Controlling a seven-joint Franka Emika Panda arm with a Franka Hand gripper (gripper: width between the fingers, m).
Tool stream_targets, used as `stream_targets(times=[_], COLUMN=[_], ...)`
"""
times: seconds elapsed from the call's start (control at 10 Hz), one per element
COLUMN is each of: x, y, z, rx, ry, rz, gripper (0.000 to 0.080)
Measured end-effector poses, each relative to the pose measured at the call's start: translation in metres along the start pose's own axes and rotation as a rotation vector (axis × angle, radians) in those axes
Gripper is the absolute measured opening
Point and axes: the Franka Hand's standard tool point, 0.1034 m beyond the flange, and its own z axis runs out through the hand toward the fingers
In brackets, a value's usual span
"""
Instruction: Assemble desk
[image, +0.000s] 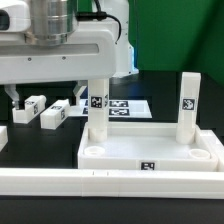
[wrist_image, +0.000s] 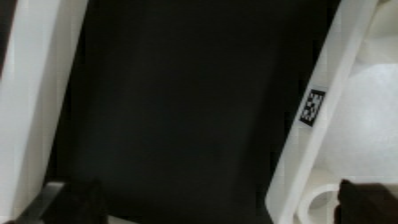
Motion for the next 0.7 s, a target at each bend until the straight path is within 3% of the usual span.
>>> stream_targets(times=[0.2, 0.3, 0.4, 0.5, 0.7], x=[0.000, -0.004, -0.023, -0.035, -0.060], y=[0.000, 0.001, 0.008, 0.020, 0.022], z=[0.000, 0.002, 0.008, 0.015, 0.031], rx=[0.000, 0.018, 0.093, 0.104, 0.141], ry=[0.000, -0.009, -0.062, -0.085, -0.136], rz=[0.000, 0.023, 0.125, 0.167, 0.203], gripper=[0.0649, 0.0649, 0.0649, 0.0649, 0.0649])
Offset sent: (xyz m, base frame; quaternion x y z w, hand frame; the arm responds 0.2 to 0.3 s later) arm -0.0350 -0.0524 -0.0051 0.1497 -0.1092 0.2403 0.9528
